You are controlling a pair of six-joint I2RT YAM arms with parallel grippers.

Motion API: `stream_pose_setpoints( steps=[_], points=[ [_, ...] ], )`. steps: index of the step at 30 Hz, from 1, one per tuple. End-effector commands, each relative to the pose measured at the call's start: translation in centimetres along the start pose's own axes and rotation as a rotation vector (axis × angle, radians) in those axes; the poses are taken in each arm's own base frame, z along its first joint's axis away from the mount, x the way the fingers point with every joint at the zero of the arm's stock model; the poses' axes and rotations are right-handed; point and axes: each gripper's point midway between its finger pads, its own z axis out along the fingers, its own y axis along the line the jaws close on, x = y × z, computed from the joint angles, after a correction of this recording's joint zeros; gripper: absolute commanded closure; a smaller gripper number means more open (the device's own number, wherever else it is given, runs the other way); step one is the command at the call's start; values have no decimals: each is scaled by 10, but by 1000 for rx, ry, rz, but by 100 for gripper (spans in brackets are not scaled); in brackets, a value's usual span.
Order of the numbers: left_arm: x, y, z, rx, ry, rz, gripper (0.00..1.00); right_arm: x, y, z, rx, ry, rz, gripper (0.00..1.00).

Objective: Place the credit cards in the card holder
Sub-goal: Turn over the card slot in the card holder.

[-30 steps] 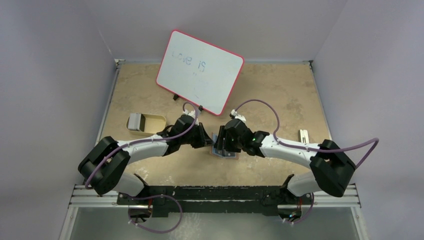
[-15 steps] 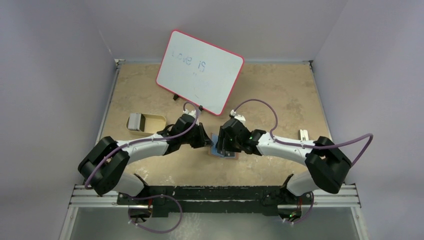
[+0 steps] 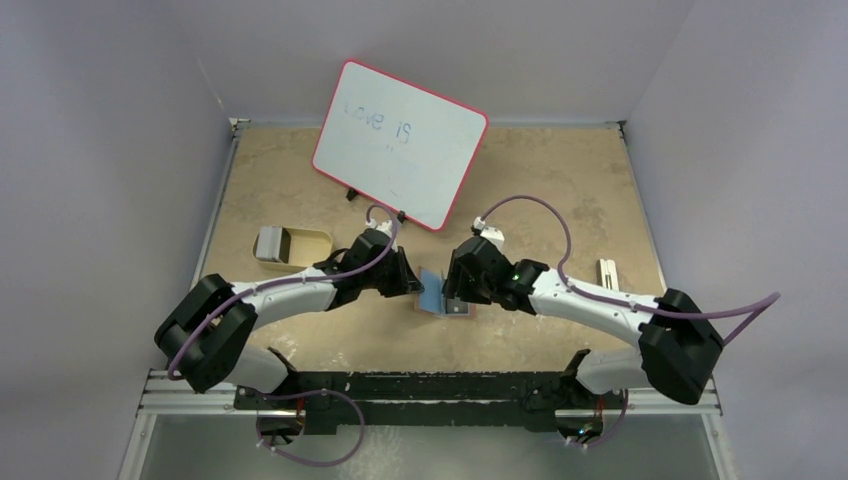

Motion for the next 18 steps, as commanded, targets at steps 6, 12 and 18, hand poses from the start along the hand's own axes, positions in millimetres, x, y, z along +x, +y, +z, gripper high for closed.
stream_pose_setpoints(
  steps=[6,12,18],
  points=[
    [-18,-18,-2,27,-38,60,100,7,-31,-18,100,1,36,43],
    [-16,-16,1,23,-31,53,95,10,-43,-20,135,-8,48,43],
    [-20,-17,0,14,-44,44,82,-6,-24,-28,86,-34,40,43]
  ],
)
